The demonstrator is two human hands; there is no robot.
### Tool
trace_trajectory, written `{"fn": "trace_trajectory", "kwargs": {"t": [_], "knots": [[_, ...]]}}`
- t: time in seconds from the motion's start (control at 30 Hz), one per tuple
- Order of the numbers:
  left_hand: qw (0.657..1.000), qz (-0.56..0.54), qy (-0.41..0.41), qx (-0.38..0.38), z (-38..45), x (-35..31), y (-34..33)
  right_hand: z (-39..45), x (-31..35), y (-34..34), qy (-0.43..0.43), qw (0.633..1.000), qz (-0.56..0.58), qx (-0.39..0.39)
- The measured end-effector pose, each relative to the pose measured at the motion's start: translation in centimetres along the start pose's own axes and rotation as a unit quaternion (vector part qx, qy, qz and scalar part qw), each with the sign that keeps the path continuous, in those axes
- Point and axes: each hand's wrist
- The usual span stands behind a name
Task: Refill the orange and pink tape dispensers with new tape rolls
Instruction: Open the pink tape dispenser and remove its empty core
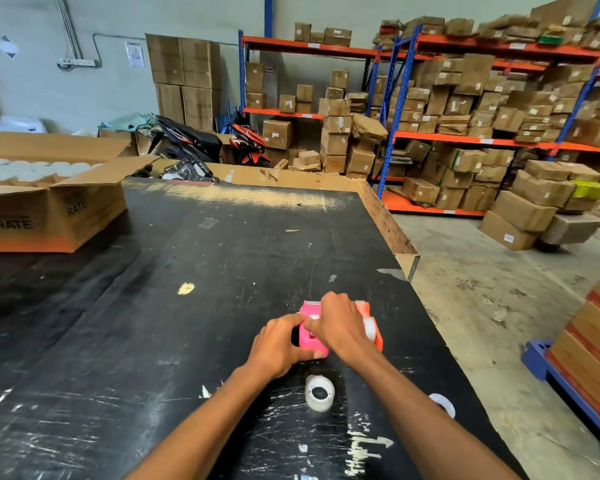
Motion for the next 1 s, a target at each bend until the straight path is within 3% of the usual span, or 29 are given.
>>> {"fn": "trace_trajectory", "kwargs": {"t": [0.27,0.5,0.6,0.67,0.77,0.87,1.0], "knots": [[1.0,0.013,-0.001,0.006,0.0,-0.3,0.5,-1.1,-0.9,-1.2,0.002,0.998,0.05,-0.026],[0.999,0.014,0.02,0.031,0.2,-0.4,0.5,-1.4,-0.9,1.0,0.031,0.975,0.209,-0.066],[0.998,-0.039,0.009,0.043,0.0,0.1,0.4,-1.3,-2.0,1.9,0.028,0.963,0.266,-0.046],[0.994,-0.103,0.018,-0.002,-0.2,0.0,0.6,-1.4,-2.9,2.5,0.04,0.953,0.295,-0.051],[0.949,-0.274,0.071,-0.137,-0.6,-1.4,1.8,-1.9,-3.7,3.4,0.08,0.949,0.3,-0.056],[0.881,-0.439,0.1,-0.147,-0.7,-3.3,2.8,-2.3,-4.1,3.6,0.121,0.95,0.284,-0.055],[0.842,-0.505,0.105,-0.16,-1.1,-4.5,2.6,-3.1,-4.5,3.5,0.187,0.948,0.251,-0.063]]}}
Point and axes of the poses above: each hand's wrist, its own z-axis towards the middle knuckle, its own y-axis out of the back of the hand, x = y × z, and after that the axes turned 14 degrees about -y, right-handed
